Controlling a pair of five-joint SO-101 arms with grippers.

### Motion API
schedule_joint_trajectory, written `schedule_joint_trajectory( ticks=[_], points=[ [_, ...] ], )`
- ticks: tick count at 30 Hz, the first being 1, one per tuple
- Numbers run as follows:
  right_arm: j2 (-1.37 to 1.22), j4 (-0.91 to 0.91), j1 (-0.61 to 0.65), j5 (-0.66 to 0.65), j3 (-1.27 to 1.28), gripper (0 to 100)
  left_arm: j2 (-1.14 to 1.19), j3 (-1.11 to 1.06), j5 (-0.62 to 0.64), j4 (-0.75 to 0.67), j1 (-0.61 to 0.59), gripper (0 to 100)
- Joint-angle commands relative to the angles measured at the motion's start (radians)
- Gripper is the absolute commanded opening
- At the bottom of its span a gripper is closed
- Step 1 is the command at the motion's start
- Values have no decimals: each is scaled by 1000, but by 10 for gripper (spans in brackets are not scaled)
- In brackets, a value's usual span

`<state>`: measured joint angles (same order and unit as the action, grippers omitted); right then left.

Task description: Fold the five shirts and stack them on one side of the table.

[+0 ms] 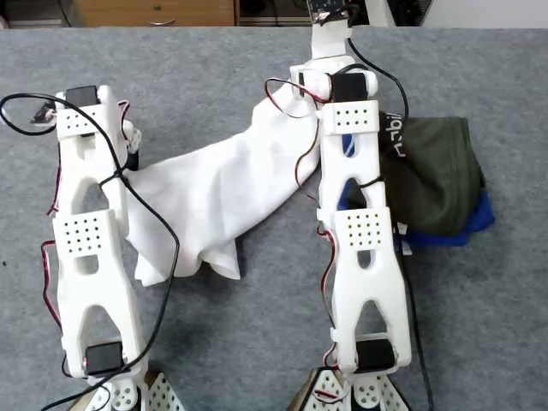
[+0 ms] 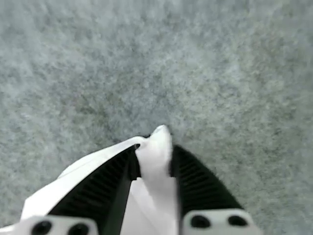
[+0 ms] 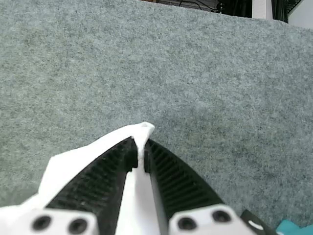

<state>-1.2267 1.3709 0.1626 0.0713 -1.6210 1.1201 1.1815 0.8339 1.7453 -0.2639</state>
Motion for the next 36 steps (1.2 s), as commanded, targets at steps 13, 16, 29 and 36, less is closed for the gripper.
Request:
schedule_joint_trajectory(
  ticks=[13, 16, 29, 36],
  points=[
    [366, 92, 81, 14, -48, 5, -130, 450, -316, 15, -46, 19],
    [501, 91, 104, 9, -47, 5, -282, 459, -393, 15, -60, 19],
    [1047, 146, 220, 9, -45, 5, -1127, 35, -712, 15, -195, 19],
    [1219, 195, 320, 9, -44, 5, -1567, -365, -990, 15, -278, 19]
  ],
)
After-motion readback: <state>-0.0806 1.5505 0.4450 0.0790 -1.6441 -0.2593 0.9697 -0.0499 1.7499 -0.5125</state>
